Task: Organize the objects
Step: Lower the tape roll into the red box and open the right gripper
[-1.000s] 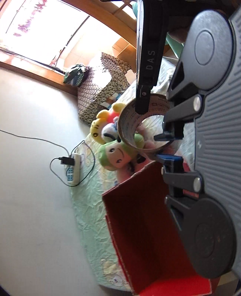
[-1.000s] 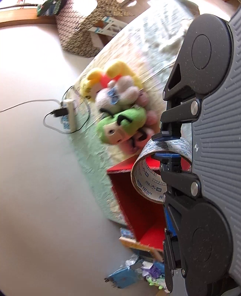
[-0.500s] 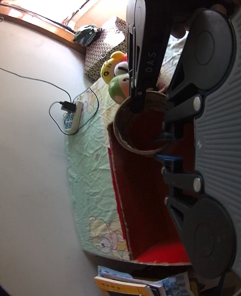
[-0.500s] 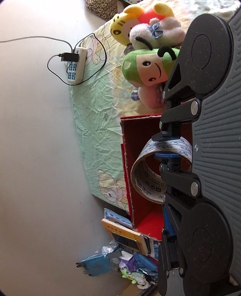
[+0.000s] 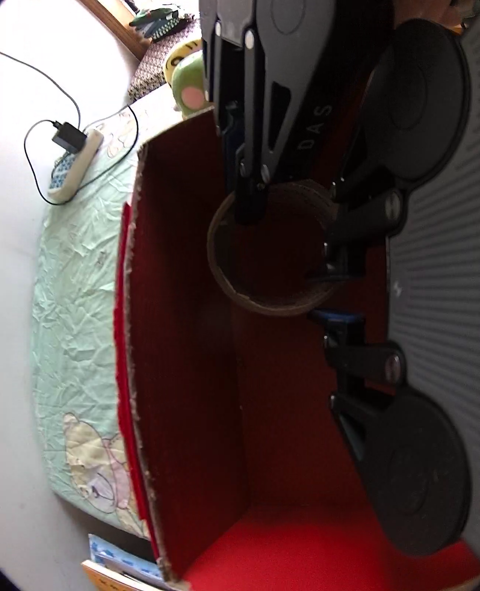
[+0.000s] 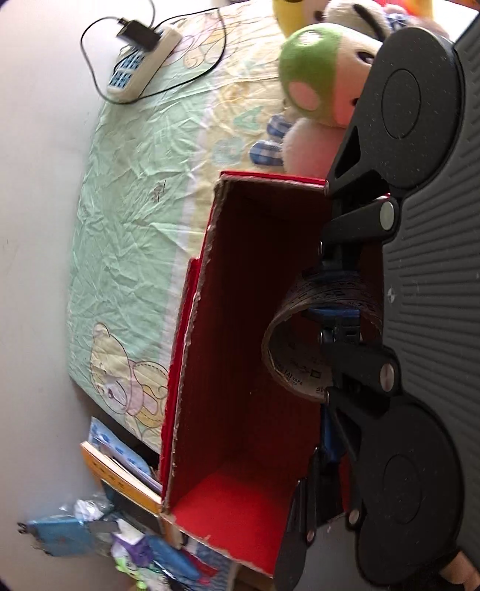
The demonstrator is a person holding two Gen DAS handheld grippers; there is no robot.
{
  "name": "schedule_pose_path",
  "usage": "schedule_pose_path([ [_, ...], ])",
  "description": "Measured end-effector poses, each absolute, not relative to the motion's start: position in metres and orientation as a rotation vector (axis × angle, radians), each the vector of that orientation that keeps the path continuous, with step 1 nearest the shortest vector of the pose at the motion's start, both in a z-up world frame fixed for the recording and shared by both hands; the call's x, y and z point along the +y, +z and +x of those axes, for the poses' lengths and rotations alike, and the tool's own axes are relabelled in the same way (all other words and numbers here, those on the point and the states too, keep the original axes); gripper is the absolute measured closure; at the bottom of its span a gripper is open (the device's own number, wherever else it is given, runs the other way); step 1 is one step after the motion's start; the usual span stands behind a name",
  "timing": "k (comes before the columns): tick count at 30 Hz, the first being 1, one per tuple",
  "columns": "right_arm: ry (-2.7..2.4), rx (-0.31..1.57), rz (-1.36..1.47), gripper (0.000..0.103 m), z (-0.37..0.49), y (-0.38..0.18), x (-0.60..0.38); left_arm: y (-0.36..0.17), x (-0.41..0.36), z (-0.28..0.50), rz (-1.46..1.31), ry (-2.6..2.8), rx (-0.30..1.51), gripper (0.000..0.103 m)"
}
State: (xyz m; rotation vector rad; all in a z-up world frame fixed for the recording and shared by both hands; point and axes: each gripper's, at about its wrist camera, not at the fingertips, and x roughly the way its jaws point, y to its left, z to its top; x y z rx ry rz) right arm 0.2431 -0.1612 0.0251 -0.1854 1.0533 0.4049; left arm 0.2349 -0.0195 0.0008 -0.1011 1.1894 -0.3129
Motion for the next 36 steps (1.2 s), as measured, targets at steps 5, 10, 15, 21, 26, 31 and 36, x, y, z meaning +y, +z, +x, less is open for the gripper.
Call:
schedule_pose_path([
  [5,0.434,1.080,-0.238,0.080,0.251,0.025,-0.157,-0.004,-0.021,0.238,-0.162,-0.343,1.227,0.094],
  [10,0.456,1.068,-0.169,0.075,0.258,0.031,-0.171,-0.002,-0.029,0.239,-0.151,-0.328,1.231,0.094],
  [15,0.487,1.070,-0.004,0.076,0.263,0.038,-0.197,-0.005,-0.038,0.245,-0.179,-0.316,1.252,0.094],
  [21,0.482,1.042,0.086,0.076,0.264,0.044,-0.216,-0.003,-0.057,0.256,-0.148,-0.257,1.260,0.093],
  [26,0.485,1.038,0.115,0.076,0.260,0.047,-0.228,0.001,-0.050,0.252,-0.153,-0.269,1.248,0.091],
  [31,0.508,1.050,0.117,0.076,0.252,0.048,-0.228,0.017,-0.031,0.237,-0.129,-0.277,1.172,0.091],
  [36,0.564,1.080,0.090,0.076,0.242,0.048,-0.213,0.032,-0.008,0.216,-0.064,-0.236,1.078,0.089],
])
